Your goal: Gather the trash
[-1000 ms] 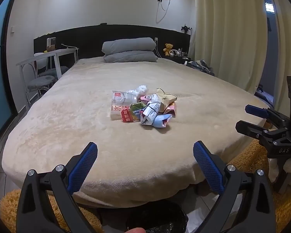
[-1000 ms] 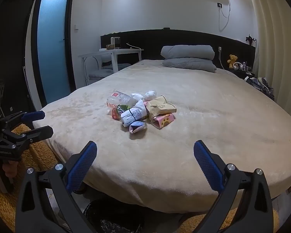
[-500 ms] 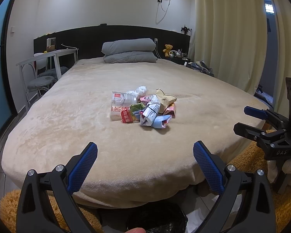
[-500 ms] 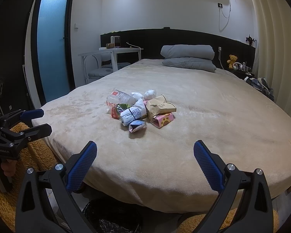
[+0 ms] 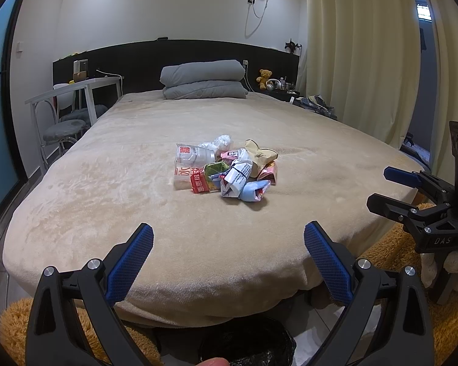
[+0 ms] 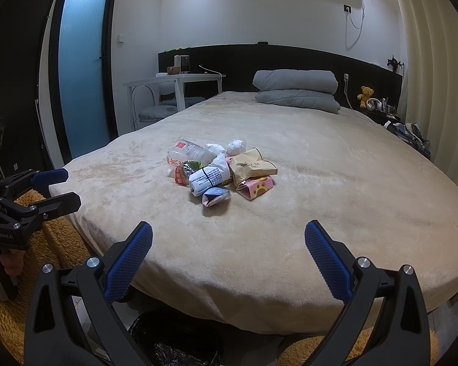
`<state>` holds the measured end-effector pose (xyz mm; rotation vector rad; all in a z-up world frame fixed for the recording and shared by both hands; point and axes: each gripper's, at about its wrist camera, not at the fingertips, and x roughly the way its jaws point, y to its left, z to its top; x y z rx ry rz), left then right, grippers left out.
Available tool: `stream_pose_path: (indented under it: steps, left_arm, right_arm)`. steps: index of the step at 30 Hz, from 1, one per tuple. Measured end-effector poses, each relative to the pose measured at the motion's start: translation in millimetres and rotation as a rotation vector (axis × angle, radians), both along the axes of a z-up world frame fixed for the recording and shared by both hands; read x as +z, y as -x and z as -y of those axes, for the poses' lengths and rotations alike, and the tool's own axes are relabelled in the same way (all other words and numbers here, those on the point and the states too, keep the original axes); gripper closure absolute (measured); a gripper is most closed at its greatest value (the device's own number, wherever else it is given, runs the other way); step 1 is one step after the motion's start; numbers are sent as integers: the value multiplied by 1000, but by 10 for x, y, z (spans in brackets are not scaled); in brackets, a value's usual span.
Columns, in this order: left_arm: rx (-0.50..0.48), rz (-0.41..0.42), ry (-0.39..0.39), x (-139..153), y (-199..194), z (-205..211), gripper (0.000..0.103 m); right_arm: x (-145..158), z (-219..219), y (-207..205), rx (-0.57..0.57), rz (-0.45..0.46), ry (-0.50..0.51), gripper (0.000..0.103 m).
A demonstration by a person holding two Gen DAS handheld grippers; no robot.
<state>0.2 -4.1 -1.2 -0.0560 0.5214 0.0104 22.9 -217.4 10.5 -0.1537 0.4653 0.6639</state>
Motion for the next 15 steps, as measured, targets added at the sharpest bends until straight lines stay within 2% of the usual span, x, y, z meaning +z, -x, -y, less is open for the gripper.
stream_pose_path:
  steps: [15]
  left_arm:
    - [1, 0, 0, 3, 1, 5, 6]
  right_arm:
    - [-17, -4, -6, 0, 0, 8, 4]
